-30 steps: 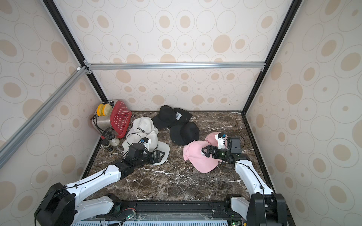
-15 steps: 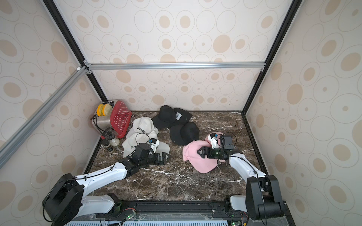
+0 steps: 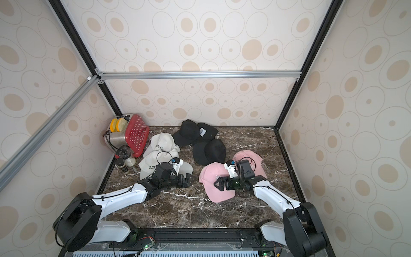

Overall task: Stack the baseball caps by color
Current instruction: Move the baseball cap to the center of the board.

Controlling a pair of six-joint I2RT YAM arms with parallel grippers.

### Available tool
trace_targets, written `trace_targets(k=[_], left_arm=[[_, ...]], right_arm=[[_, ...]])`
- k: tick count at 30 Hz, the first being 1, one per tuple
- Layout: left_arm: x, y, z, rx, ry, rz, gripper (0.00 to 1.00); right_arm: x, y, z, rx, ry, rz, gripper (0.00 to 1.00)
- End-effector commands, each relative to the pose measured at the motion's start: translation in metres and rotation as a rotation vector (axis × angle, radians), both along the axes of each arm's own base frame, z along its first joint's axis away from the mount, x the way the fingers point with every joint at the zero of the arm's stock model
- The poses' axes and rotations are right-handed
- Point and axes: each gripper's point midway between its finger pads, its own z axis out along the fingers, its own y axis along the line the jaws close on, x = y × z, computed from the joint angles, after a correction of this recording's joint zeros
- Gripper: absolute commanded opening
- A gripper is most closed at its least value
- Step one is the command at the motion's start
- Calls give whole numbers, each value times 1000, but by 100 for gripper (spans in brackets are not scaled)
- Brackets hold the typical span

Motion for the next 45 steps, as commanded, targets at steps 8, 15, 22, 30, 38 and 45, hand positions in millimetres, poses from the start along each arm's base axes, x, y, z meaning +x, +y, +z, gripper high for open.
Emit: trace_targets(k=[8,15,22,30,38,45], left_arm=[[-5,-4,-3,10,25,-23,99],[-5,-6,-6,4,45,-27,99],[-5,-14,-11,-20,72,-44,99],[-6,-23,-17,-39,97,-74,99],[-6,-29,-18,-59,115,-92,99],[-8,-31,-20,-65,124,-107,99]], right_arm=[[11,-37,-14,-245,-12,-76,100],[-9,-13,-21,-102,76,2,100],[-33,-14,-27,-83,141,28,100],[-49,8,-18,16,137,111,100],[-58,22,-13,32,127,171,100],[-55,12,-15,-21,107,111,100]])
